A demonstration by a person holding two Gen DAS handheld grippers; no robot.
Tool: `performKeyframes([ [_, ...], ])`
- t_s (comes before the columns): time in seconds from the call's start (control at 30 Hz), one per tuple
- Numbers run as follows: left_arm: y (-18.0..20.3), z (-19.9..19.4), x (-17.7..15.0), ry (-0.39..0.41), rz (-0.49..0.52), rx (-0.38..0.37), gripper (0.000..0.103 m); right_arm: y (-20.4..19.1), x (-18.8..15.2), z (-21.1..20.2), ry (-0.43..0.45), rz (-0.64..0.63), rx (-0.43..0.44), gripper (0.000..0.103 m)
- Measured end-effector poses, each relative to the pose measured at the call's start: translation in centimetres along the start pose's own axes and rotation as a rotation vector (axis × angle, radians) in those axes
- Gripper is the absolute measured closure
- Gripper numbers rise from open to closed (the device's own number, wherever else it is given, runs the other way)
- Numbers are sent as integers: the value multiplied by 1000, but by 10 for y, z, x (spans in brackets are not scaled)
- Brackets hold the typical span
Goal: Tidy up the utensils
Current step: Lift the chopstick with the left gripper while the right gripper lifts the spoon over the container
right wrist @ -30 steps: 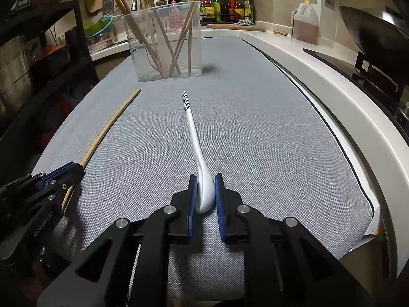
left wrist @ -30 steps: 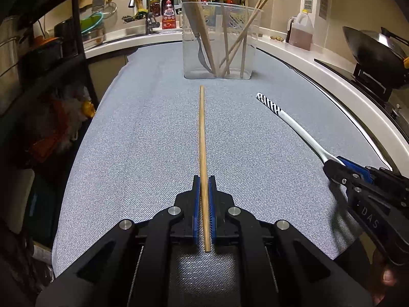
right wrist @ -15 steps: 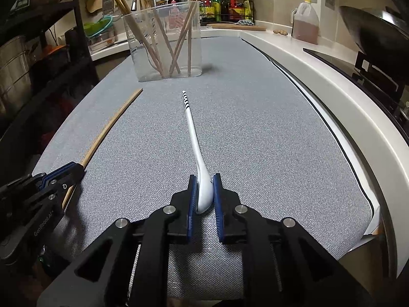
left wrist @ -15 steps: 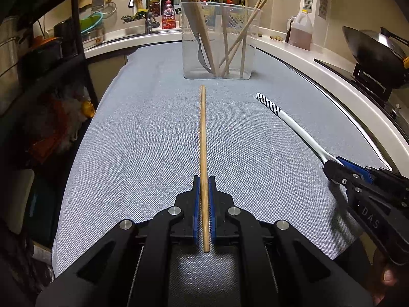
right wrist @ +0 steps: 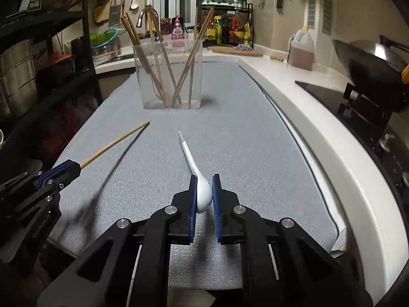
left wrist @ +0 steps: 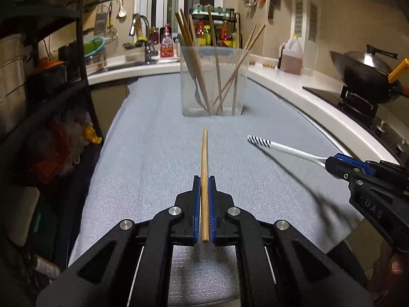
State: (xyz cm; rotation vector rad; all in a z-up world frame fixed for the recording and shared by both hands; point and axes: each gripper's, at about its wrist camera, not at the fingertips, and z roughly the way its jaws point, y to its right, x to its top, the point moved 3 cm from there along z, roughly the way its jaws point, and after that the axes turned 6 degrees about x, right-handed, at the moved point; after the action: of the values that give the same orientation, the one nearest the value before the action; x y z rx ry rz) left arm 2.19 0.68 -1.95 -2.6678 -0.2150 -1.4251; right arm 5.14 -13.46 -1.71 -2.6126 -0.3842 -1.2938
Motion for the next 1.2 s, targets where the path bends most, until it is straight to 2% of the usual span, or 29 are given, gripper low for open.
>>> performKeyframes([
  [0.4, -4, -35, 43, 134, 3, -5, 97, 7, 44, -37, 115, -47, -21, 91],
  [0.73, -7, -50, 92, 191, 12, -9, 97, 7, 87, -51, 166, -75, -8, 91],
  [0.9, -15, -56, 116, 191, -5, -31, 97, 2, 109, -55, 173, -107, 7, 91],
  [1.2, -36, -51, 160, 135, -34, -88, 97, -7, 151, -53, 164, -153, 51, 91],
])
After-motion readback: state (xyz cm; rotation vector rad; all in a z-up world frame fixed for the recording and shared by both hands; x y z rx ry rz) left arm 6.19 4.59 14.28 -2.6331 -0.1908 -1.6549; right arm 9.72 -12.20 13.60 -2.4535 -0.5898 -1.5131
